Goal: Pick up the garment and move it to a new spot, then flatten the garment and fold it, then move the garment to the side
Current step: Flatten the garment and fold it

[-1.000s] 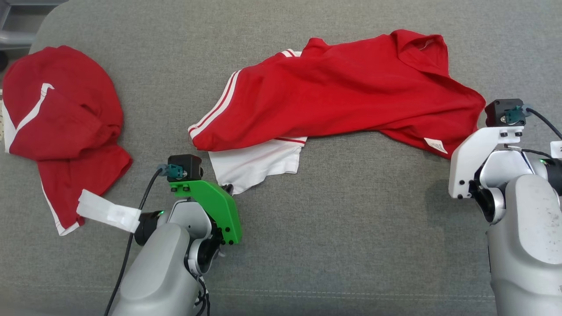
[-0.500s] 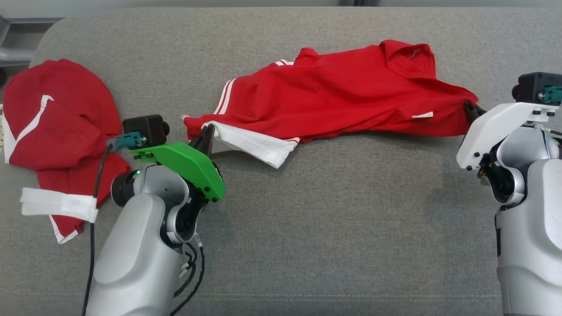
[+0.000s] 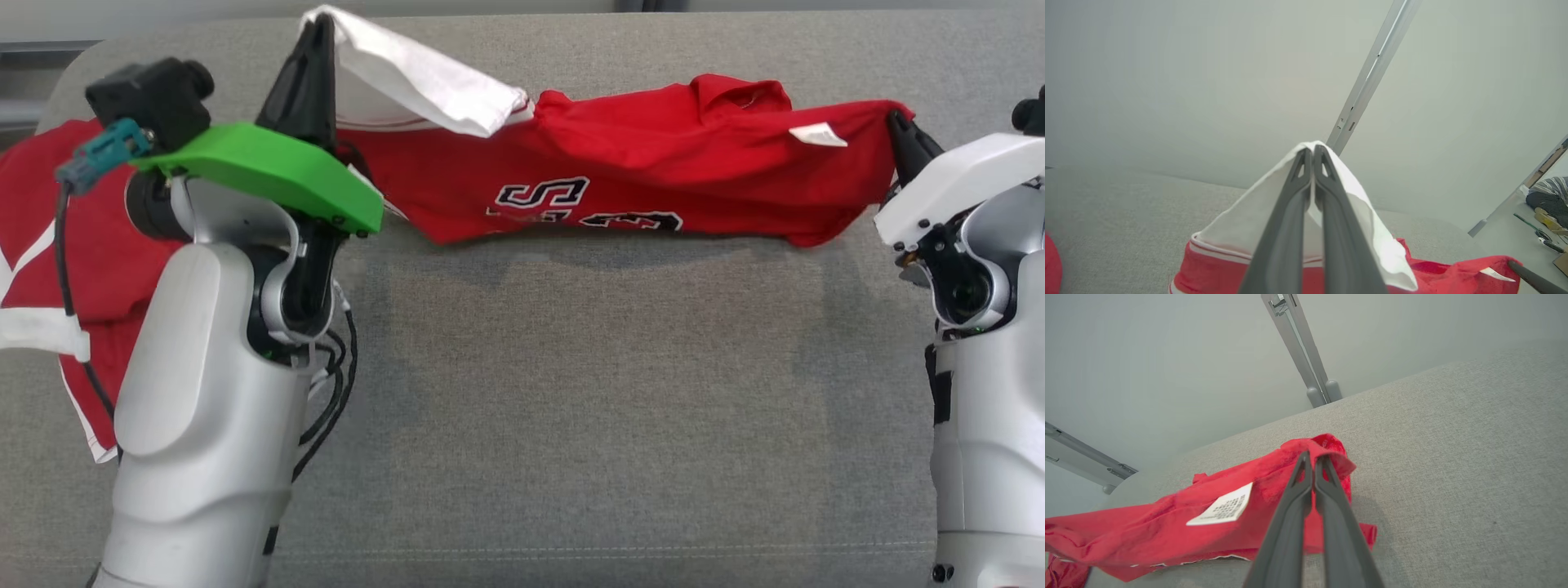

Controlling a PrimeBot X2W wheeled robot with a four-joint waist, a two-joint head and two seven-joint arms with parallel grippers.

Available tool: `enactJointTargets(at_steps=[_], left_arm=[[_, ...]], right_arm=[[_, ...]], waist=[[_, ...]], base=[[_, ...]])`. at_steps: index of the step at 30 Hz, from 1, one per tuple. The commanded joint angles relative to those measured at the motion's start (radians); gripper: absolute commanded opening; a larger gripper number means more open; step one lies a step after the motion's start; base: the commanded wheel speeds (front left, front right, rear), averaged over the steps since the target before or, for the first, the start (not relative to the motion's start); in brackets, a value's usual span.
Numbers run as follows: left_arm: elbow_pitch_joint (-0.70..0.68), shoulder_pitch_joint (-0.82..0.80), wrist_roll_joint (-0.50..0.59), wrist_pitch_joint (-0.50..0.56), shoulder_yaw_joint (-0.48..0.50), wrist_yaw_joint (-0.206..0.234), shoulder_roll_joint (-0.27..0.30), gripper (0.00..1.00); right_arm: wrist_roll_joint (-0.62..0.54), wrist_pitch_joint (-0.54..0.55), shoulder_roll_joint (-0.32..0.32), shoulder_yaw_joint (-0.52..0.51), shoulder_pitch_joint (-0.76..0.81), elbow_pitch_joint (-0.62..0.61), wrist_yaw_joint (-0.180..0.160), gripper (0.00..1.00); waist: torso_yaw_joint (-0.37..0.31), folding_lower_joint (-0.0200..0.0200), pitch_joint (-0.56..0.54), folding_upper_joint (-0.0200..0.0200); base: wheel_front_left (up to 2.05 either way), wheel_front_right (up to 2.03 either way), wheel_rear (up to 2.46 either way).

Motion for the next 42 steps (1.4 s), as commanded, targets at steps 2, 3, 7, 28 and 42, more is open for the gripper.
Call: enactJointTargets(at_steps=[2,3,7,28,42], left_arm=[[0.001,-0.062,0.016,-0.042,0.004,0.011,-0.005,0.0],[0.008,-0.083,0.024,-0.053,0.001,0.012,-0.006,0.0],[0.054,-0.182,0.031,-0.088,0.016,0.014,-0.005,0.0],[0.169,-0.872,0.067,-0.03,0.081,-0.162,0.316,0.0],[0.227,-1.053,0.119,-0.279,0.067,-0.178,0.327,0.0]], right_arm=[[0.047,-0.017,-0.003,-0.005,-0.038,0.028,0.0,0.0],[0.06,-0.019,-0.003,-0.005,-0.054,0.039,0.0,0.0],[0.168,-0.008,-0.002,-0.002,-0.131,0.111,0.0,0.0],[0.099,-0.363,-0.003,0.176,-0.895,0.507,0.0,0.0],[-0.109,-0.683,-0.003,0.023,-1.139,0.576,0.0,0.0]], waist=[[-0.004,0.0,0.016,0.0],[-0.007,0.0,0.023,0.0],[-0.023,0.0,0.058,0.0],[-0.131,0.0,0.414,0.0],[-0.173,0.0,0.442,0.0]], base=[[0.0,0.0,0.0],[0.0,0.0,0.0],[0.0,0.0,0.0],[0.0,0.0,0.0],[0.0,0.0,0.0]])
